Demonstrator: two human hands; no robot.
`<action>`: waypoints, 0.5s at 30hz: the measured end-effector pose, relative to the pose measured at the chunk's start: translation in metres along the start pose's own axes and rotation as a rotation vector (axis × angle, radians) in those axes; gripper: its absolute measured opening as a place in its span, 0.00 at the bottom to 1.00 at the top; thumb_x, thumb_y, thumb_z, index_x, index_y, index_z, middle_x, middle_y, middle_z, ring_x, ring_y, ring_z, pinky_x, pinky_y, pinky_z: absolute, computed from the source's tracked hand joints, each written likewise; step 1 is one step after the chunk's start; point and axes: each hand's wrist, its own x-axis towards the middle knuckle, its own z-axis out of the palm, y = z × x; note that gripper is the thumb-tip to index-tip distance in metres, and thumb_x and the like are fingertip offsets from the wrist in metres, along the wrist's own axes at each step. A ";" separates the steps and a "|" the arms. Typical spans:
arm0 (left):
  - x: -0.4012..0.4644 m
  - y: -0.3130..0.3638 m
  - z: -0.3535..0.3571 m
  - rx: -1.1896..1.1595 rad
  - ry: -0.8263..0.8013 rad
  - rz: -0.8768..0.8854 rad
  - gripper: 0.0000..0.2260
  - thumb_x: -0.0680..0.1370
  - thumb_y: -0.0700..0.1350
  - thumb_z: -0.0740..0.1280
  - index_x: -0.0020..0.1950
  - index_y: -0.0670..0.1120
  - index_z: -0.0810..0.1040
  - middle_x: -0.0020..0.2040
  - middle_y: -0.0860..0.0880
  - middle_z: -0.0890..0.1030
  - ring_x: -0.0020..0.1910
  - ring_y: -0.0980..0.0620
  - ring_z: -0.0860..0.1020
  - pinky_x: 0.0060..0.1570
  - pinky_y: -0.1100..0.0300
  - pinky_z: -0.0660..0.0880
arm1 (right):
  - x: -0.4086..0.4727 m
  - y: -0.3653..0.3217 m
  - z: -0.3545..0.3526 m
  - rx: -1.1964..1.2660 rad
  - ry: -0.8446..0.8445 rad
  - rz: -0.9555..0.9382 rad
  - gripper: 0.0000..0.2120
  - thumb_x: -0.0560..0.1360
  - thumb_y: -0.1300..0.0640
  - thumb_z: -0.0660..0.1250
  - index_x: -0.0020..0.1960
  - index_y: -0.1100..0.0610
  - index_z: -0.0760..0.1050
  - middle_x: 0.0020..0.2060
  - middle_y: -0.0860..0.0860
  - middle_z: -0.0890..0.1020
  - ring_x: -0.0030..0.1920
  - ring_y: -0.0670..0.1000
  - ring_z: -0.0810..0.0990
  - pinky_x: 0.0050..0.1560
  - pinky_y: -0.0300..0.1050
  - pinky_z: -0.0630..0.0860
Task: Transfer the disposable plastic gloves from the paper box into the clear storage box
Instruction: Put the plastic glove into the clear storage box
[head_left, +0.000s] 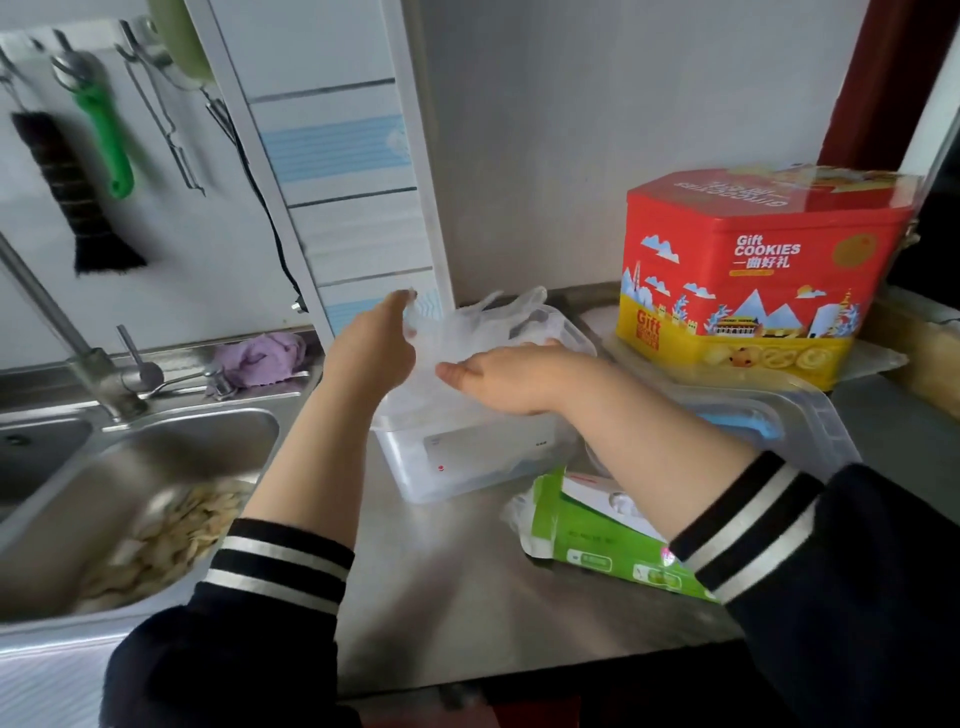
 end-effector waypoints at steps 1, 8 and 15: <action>0.002 -0.003 0.002 0.081 -0.020 0.016 0.30 0.73 0.35 0.58 0.73 0.55 0.63 0.61 0.51 0.80 0.55 0.44 0.78 0.53 0.50 0.76 | 0.004 -0.002 -0.004 0.036 -0.074 0.022 0.37 0.77 0.31 0.38 0.76 0.50 0.61 0.76 0.52 0.62 0.75 0.57 0.60 0.73 0.56 0.54; -0.002 -0.006 0.013 0.433 -0.074 0.135 0.28 0.77 0.41 0.65 0.75 0.54 0.60 0.64 0.46 0.72 0.57 0.42 0.76 0.46 0.53 0.71 | 0.007 -0.009 -0.015 0.038 -0.271 0.065 0.35 0.80 0.35 0.40 0.78 0.55 0.56 0.78 0.54 0.54 0.77 0.56 0.52 0.74 0.49 0.50; -0.001 -0.012 0.016 0.621 -0.056 0.183 0.28 0.72 0.44 0.73 0.69 0.48 0.65 0.60 0.44 0.70 0.60 0.42 0.69 0.54 0.53 0.67 | -0.002 -0.008 -0.016 0.098 -0.269 0.067 0.38 0.78 0.32 0.41 0.78 0.55 0.54 0.78 0.54 0.52 0.78 0.56 0.51 0.74 0.49 0.51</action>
